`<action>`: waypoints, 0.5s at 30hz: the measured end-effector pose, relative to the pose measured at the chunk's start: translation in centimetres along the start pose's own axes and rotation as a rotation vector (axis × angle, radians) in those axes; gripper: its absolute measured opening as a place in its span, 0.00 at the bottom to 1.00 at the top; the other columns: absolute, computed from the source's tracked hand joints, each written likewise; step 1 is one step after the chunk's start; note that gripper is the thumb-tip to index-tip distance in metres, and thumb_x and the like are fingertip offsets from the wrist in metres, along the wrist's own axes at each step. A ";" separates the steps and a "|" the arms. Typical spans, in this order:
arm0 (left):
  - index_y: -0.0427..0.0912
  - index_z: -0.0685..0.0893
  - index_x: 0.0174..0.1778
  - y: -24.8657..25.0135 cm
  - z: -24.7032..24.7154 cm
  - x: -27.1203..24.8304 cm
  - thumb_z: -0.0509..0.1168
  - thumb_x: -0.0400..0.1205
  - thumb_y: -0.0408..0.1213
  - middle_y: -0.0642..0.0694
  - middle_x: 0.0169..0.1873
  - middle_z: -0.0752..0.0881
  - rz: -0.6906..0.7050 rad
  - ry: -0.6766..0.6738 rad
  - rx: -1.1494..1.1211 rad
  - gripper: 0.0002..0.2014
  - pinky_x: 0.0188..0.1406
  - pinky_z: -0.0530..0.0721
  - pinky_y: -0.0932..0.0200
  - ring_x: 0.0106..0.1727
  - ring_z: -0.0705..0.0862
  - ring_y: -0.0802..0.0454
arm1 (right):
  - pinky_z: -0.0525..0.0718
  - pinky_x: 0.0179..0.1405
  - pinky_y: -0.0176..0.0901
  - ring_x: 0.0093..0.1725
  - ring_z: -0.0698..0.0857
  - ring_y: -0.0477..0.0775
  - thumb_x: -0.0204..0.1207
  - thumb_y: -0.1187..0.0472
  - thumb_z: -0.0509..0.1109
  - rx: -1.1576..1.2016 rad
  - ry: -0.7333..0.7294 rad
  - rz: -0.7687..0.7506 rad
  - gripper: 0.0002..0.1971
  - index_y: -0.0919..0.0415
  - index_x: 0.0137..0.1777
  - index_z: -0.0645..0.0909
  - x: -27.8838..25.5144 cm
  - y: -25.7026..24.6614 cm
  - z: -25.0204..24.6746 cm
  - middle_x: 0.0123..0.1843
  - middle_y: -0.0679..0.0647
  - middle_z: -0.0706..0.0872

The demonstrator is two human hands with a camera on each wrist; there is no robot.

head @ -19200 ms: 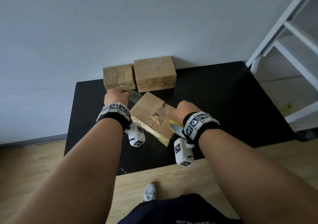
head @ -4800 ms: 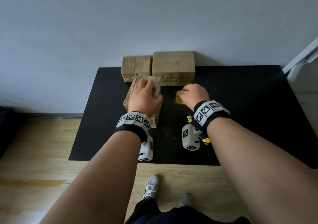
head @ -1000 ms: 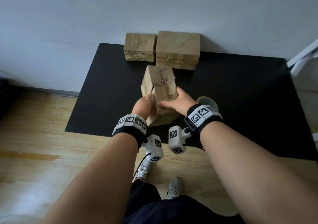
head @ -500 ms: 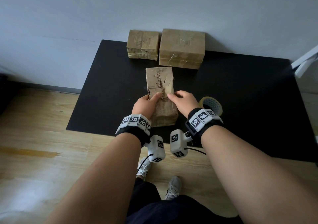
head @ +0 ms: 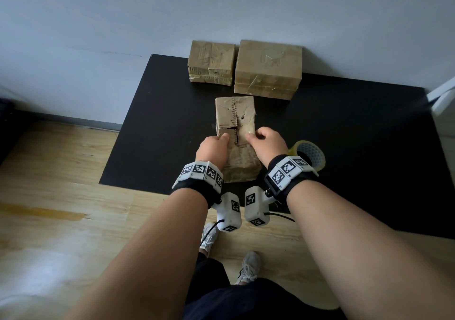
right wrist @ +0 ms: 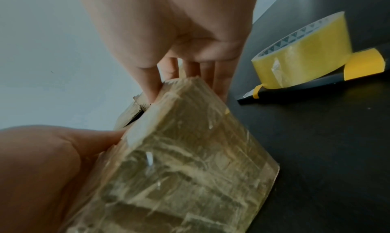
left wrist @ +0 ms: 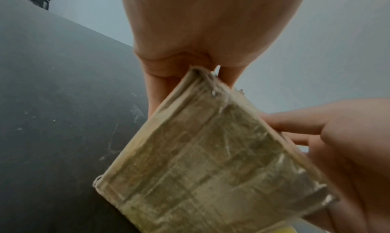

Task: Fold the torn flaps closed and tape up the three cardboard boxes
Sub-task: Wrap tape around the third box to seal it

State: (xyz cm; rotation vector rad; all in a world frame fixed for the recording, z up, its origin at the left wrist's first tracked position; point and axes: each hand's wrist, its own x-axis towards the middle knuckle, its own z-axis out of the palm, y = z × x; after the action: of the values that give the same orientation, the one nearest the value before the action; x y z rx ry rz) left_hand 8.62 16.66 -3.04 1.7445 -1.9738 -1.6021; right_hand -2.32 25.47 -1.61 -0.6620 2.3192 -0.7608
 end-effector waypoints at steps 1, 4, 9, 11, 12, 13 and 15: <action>0.41 0.87 0.55 0.1 0.1 0.0 0.53 0.86 0.53 0.43 0.49 0.89 0.002 -0.001 0.040 0.22 0.53 0.83 0.51 0.49 0.86 0.44 | 0.81 0.56 0.50 0.59 0.83 0.57 0.82 0.46 0.65 -0.004 -0.005 0.010 0.20 0.57 0.68 0.80 0.1 0.0 0.0 0.60 0.54 0.85; 0.39 0.79 0.63 0.6 0.2 0.1 0.51 0.85 0.54 0.42 0.55 0.85 -0.006 0.016 0.158 0.24 0.48 0.77 0.51 0.53 0.83 0.43 | 0.82 0.52 0.52 0.54 0.85 0.58 0.81 0.48 0.64 -0.012 -0.037 0.052 0.16 0.58 0.60 0.82 0.5 -0.4 -0.1 0.52 0.55 0.86; 0.41 0.69 0.74 0.8 0.4 0.2 0.51 0.84 0.63 0.40 0.67 0.76 0.043 0.098 0.233 0.32 0.55 0.76 0.47 0.64 0.79 0.39 | 0.84 0.55 0.54 0.50 0.84 0.57 0.80 0.42 0.62 0.024 -0.046 0.062 0.20 0.58 0.55 0.83 1.1 -1.0 0.0 0.49 0.55 0.86; 0.43 0.70 0.75 0.5 0.6 0.7 0.48 0.87 0.57 0.40 0.65 0.80 0.114 0.046 0.164 0.27 0.53 0.75 0.51 0.62 0.80 0.42 | 0.83 0.54 0.53 0.53 0.85 0.59 0.81 0.39 0.60 0.022 -0.042 0.048 0.23 0.59 0.55 0.84 1.4 -1.2 0.1 0.50 0.56 0.87; 0.44 0.71 0.75 0.4 0.6 0.8 0.47 0.89 0.54 0.41 0.63 0.82 0.133 0.027 0.122 0.25 0.53 0.74 0.52 0.61 0.81 0.43 | 0.82 0.54 0.53 0.54 0.85 0.60 0.82 0.39 0.58 0.013 -0.044 0.039 0.24 0.60 0.56 0.84 1.5 -1.2 0.2 0.51 0.57 0.87; 0.45 0.70 0.77 0.3 0.5 0.7 0.46 0.89 0.52 0.42 0.63 0.83 0.135 0.019 0.093 0.24 0.55 0.75 0.53 0.62 0.81 0.43 | 0.82 0.55 0.53 0.57 0.85 0.60 0.83 0.40 0.58 0.011 -0.049 0.039 0.25 0.60 0.59 0.83 1.6 -1.3 0.2 0.54 0.58 0.87; 0.45 0.69 0.80 0.4 0.2 0.8 0.45 0.90 0.51 0.42 0.67 0.82 0.133 0.021 0.081 0.25 0.64 0.75 0.52 0.67 0.80 0.43 | 0.81 0.61 0.54 0.62 0.83 0.61 0.84 0.40 0.58 0.021 -0.050 0.054 0.27 0.61 0.68 0.81 1.7 -1.3 0.4 0.61 0.59 0.86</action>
State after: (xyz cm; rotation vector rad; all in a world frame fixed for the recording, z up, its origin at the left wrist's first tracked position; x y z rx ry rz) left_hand 7.91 16.14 -3.33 1.6099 -2.1242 -1.4765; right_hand -2.93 23.34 -1.65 -0.5996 2.2711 -0.7344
